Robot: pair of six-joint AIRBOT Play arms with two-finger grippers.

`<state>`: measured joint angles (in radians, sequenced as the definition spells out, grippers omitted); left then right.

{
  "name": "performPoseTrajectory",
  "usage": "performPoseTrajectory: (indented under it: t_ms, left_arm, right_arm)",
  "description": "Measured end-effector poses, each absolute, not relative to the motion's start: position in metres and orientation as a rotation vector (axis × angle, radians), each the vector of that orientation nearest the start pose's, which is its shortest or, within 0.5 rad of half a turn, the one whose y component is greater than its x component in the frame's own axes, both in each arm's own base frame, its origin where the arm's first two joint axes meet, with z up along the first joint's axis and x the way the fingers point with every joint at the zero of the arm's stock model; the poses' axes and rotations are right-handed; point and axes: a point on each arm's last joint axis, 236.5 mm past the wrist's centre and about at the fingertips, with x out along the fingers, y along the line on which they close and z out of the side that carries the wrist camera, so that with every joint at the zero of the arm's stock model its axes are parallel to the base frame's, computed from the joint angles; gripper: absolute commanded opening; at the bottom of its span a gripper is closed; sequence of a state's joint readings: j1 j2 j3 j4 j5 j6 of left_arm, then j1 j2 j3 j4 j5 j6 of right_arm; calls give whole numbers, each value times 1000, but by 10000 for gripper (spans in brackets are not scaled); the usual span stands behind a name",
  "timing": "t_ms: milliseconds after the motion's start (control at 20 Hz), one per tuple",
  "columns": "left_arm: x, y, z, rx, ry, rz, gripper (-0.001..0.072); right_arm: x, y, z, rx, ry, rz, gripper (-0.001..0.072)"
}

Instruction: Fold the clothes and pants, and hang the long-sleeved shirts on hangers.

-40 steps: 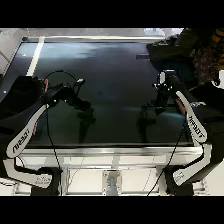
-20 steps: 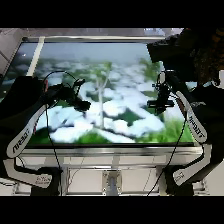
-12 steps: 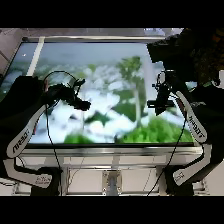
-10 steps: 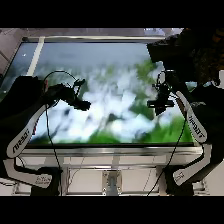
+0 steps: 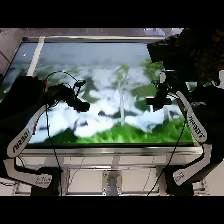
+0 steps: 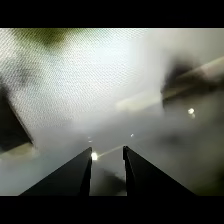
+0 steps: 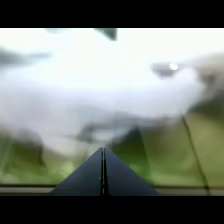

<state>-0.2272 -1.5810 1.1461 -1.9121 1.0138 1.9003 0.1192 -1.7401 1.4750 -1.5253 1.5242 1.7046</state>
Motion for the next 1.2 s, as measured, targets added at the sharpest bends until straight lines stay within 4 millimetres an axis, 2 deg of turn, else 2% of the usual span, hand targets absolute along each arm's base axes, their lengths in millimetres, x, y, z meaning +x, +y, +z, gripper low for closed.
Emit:
performPoseTrajectory:
  t_ms: [100, 200, 250, 300, 450, 600, 800, 850, 900, 1000, 1200]
  left_arm:
    - [365, -146, -101, 132, 1448, -531, 244]
    - [354, -127, -105, 221, 1509, -517, 236]
    - [347, -115, -107, 264, 1547, -492, 157]
    - [342, -100, -108, 314, 1584, -455, 116]
    - [342, -41, -103, 443, 1644, -245, 122]
    - [349, 0, -81, 466, 1612, -84, 135]
    - [355, 42, -26, 410, 1484, 66, 148]
    - [352, 52, -13, 394, 1453, 98, 197]
    - [347, 62, -2, 375, 1423, 127, 234]
    - [330, 81, 7, 340, 1397, 179, 234]
    - [281, 113, -11, 333, 1439, 259, 234]
  right_arm:
    - [377, 72, -78, 113, 1752, 21, 10]
    - [383, 90, -77, 185, 1728, 56, 11]
    - [384, 99, -76, 212, 1722, 73, 10]
    - [384, 108, -75, 234, 1718, 91, 10]
    - [384, 130, -73, 261, 1713, 135, 10]
    - [383, 142, -73, 258, 1706, 160, 11]
    - [382, 148, -73, 251, 1704, 170, 11]
    - [382, 148, -73, 250, 1703, 170, 11]
    - [382, 148, -73, 248, 1702, 169, 11]
    - [384, 149, -73, 248, 1694, 171, 11]
    - [388, 150, -73, 252, 1677, 171, 11]
